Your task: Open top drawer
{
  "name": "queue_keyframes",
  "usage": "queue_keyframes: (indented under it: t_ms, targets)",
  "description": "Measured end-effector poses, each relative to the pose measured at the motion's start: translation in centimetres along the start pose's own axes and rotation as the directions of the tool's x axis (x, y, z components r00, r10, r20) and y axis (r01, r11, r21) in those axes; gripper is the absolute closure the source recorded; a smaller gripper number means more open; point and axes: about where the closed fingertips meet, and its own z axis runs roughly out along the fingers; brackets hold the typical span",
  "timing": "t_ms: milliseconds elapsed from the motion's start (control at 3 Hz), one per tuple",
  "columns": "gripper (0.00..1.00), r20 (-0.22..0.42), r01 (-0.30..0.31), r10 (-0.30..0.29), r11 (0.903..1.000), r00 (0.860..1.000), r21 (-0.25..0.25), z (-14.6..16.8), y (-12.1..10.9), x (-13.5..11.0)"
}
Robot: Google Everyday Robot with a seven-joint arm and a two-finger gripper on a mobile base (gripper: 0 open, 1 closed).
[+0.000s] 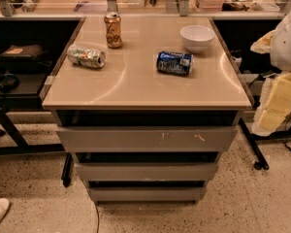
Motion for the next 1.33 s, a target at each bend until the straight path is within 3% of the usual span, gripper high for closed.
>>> queue_keyframes:
  t_ms: [667, 1000, 1333]
  targets:
    - [0.0, 0.107, 0.064, -0.063, 0.9979, 0.992, -0.011, 6.6, 2.4, 0.9]
    - [0.0, 0.209, 0.125, -0.118, 0.992, 0.971, -0.018, 12.8, 3.1, 2.0]
    - [0.0, 0.209, 0.125, -0.119, 0.9919, 0.971, -0.019, 12.8, 3.1, 2.0]
